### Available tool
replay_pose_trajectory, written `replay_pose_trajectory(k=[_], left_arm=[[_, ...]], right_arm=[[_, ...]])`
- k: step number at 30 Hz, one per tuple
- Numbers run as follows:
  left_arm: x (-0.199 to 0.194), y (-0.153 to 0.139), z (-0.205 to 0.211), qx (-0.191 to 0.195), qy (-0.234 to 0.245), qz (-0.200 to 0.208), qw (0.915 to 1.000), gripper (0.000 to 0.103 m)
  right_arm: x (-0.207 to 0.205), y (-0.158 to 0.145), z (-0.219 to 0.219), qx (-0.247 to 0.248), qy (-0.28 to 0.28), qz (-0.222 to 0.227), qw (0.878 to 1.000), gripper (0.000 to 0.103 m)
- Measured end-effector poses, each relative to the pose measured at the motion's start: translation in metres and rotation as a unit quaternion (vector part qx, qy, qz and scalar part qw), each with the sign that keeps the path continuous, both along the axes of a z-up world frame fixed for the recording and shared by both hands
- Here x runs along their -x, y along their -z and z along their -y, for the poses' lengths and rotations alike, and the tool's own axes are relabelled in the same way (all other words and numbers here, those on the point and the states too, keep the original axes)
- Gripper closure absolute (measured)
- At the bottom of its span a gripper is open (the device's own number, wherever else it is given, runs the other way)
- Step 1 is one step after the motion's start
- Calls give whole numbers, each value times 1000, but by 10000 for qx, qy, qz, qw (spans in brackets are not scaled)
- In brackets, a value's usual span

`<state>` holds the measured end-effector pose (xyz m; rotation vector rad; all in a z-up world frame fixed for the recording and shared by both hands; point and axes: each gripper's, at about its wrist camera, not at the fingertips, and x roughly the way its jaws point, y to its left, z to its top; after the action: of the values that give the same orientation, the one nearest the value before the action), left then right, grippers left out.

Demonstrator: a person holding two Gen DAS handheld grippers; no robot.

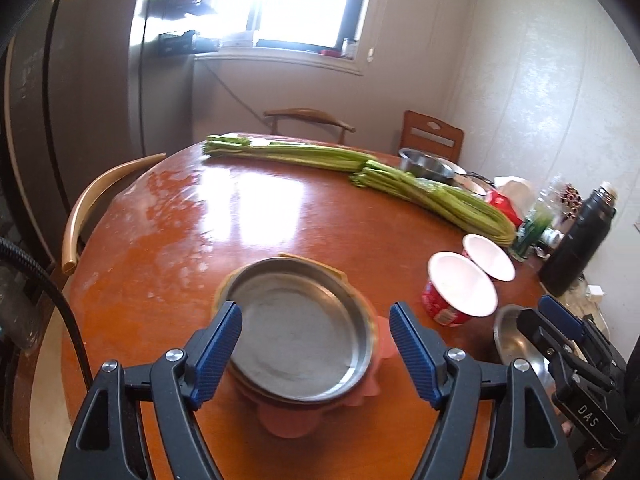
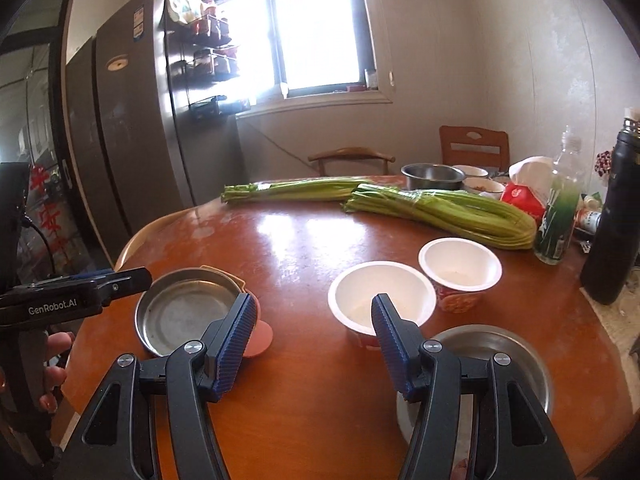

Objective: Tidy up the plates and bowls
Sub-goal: 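Move both grippers away from the stack toward the large steel bowl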

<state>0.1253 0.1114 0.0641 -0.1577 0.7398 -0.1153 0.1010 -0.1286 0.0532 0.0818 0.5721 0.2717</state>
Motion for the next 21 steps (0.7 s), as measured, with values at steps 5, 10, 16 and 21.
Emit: replay_pose_trajectory(k=[5,10,16,21], left_arm=[[9,-11,37,13,341,128,9993,26],[18,-18,76,22,617,202,9979,26],[22,-22,119,-60,901,220,9957,26],[26,-22,151,-127,1143,189,9932,26]], right_arm=[[10,-11,25,-86,151,124,9998,41],[22,-17,54,-108,362,215,9991,41],[36,-18,85,-171,550,294,9979,41],[42,-17,109,-254,669,281,9970,41]])
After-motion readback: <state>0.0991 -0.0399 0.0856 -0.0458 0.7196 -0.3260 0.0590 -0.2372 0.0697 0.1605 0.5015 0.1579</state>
